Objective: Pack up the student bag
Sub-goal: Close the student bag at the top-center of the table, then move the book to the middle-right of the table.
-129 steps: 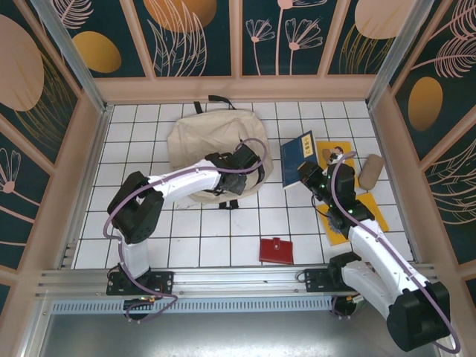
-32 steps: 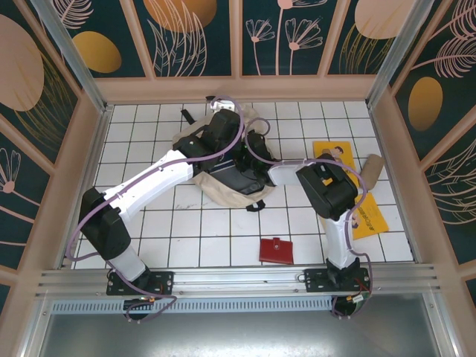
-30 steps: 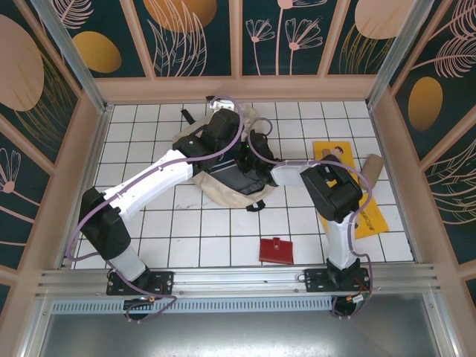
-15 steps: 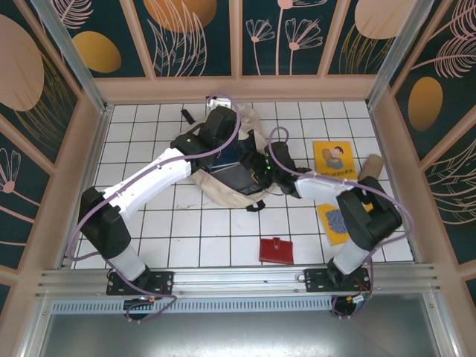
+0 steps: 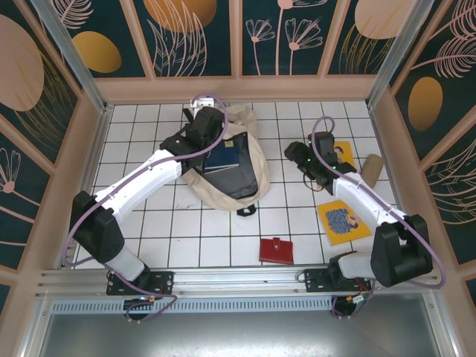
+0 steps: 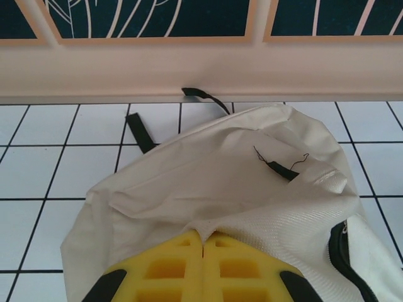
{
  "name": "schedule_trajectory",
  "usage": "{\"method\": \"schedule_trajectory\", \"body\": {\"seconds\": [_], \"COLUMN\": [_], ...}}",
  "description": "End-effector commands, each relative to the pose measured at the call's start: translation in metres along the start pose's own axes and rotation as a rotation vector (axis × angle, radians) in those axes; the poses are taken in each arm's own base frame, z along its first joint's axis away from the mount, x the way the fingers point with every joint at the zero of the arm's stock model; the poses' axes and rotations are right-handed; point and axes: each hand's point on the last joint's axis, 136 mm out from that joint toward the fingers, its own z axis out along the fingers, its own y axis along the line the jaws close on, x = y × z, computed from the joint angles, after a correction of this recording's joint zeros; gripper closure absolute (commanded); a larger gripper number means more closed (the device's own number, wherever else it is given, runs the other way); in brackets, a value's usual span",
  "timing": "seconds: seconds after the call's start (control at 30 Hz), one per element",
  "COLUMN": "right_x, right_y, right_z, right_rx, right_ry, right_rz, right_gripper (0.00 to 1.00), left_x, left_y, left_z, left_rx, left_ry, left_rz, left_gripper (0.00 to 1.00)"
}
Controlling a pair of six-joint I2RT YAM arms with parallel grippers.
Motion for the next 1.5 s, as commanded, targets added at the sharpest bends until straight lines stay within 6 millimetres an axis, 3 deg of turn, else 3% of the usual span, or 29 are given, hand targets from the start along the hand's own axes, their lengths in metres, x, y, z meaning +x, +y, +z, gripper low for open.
{"method": "schedule_trajectory", "body": {"seconds": [0.0,0.07,0.23,0.43,0.63,0.83,1.0,1.1,1.2,1.3,1.47], "right_x": [-0.030,-0.043,-0.061,-0.070,-0.060,-0.023,0.025,0.071,0.099,0.093,0.030], "right_y": [-0.033,-0.045,-0.079,-0.119,-0.132,-0.131,-0.101,-0.074,-0.047,-0.026,-0.040], "right_z": [0.007,0.017,0.045,0.065,0.081,0.091,0.090,0.088,0.083,0.073,0.049], "right_rx": [0.171,0.221,0.337,0.426,0.435,0.386,0.279,0.191,0.117,0.082,0.228], "right_ry": [-0.026,-0.025,0.005,0.041,0.113,0.236,0.341,0.426,0.463,0.430,0.215], "right_rz": [-0.096,-0.103,-0.090,-0.060,-0.077,-0.068,-0.076,-0.086,-0.089,-0.128,-0.160], "right_gripper": [0.26,0.27,0.28,0.29,0.28,0.31,0.31,0.31,0.32,0.33,0.31], "left_x": [-0.032,-0.032,-0.024,-0.004,0.028,0.065,0.075,0.079,0.085,0.092,0.105], "left_y": [0.009,0.007,0.002,-0.001,0.009,0.010,-0.004,-0.019,-0.037,-0.053,-0.079], "left_z": [-0.025,-0.028,-0.038,-0.061,-0.063,-0.051,-0.047,-0.044,-0.038,-0.031,-0.021], "left_rx": [0.029,0.049,0.119,0.246,0.257,0.254,0.319,0.379,0.436,0.484,0.550], "left_ry": [-0.110,-0.103,-0.058,-0.017,0.025,0.105,0.138,0.166,0.214,0.261,0.325], "left_rz": [-0.040,-0.033,-0.064,-0.145,-0.183,-0.199,-0.196,-0.201,-0.213,-0.231,-0.222], "left_gripper": [1.00,0.98,0.32,0.10,0.04,0.03,0.03,0.03,0.03,0.04,0.08]}}
